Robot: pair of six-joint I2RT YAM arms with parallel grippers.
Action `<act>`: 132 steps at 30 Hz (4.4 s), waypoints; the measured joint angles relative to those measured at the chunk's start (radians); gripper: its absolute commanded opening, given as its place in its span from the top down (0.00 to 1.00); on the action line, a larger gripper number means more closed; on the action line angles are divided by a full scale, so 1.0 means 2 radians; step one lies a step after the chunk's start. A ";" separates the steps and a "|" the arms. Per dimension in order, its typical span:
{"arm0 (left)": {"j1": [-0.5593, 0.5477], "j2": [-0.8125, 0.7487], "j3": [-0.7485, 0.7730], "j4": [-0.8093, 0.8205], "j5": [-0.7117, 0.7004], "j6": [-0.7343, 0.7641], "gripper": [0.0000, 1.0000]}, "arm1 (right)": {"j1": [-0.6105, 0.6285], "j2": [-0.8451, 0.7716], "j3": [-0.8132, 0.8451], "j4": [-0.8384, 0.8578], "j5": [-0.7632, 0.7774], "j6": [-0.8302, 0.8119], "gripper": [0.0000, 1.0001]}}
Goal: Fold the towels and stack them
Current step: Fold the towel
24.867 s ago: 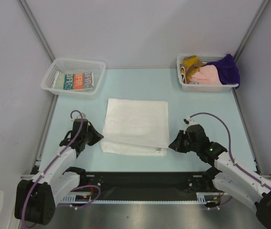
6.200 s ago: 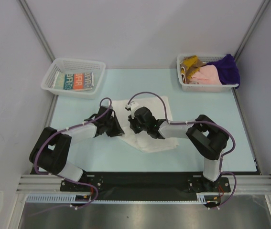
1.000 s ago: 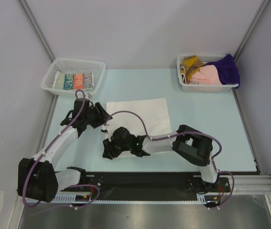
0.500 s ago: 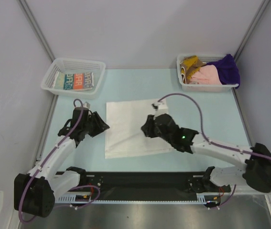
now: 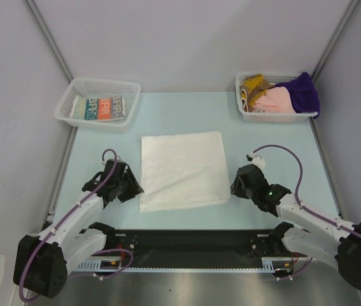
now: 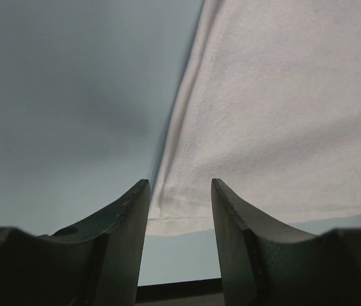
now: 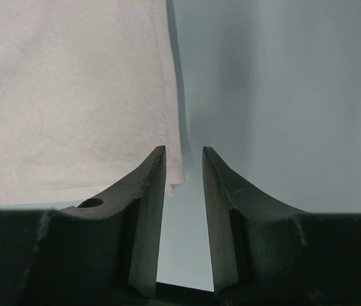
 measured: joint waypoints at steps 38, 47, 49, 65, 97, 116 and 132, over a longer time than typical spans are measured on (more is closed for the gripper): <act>-0.052 0.002 -0.038 0.011 0.011 -0.049 0.60 | -0.023 0.035 -0.038 0.083 -0.047 0.006 0.67; -0.053 0.002 -0.038 0.011 0.010 -0.049 0.62 | -0.023 0.035 -0.045 0.086 -0.052 0.006 0.66; -0.053 0.002 -0.038 0.011 0.010 -0.049 0.62 | -0.023 0.035 -0.048 0.088 -0.056 0.007 0.64; -0.053 0.002 -0.038 0.018 0.012 -0.049 0.80 | -0.023 0.024 -0.076 0.121 -0.084 0.032 0.88; -0.055 0.014 -0.012 0.006 0.011 -0.027 0.89 | -0.029 0.003 -0.014 0.064 -0.081 0.005 0.98; -0.067 0.118 0.015 0.041 0.017 -0.011 0.61 | -0.046 0.011 0.004 0.058 -0.081 -0.008 0.97; -0.067 0.072 0.035 -0.002 0.011 0.004 0.60 | -0.074 0.062 0.045 0.064 -0.099 -0.029 0.98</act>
